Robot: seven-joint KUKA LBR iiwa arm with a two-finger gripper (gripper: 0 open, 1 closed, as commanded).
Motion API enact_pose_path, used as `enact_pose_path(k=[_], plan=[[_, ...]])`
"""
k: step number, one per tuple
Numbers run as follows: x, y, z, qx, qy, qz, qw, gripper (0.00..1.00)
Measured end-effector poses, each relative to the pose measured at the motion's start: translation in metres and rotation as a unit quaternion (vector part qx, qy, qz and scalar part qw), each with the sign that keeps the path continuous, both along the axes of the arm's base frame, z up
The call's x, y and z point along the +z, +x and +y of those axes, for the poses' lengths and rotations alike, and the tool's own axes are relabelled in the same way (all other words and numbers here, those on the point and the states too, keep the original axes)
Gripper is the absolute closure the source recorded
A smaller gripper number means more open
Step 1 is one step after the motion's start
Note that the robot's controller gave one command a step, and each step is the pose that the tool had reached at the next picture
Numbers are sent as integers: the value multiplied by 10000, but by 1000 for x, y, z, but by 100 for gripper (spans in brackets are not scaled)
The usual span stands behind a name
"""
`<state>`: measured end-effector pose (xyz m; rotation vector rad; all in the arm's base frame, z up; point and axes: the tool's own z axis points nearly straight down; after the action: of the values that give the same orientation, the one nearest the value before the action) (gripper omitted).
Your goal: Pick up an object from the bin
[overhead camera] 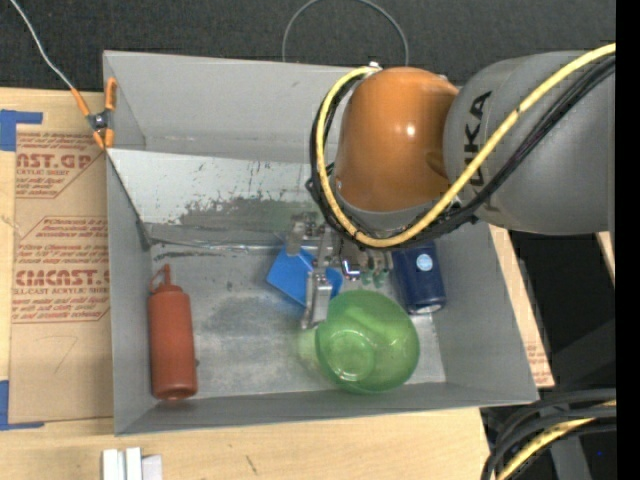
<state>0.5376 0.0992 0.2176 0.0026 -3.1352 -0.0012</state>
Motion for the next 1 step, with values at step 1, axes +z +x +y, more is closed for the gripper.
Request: enact_pose_path(k=[1], plan=[[5,2,-1,-6,4,-40,10000,0]])
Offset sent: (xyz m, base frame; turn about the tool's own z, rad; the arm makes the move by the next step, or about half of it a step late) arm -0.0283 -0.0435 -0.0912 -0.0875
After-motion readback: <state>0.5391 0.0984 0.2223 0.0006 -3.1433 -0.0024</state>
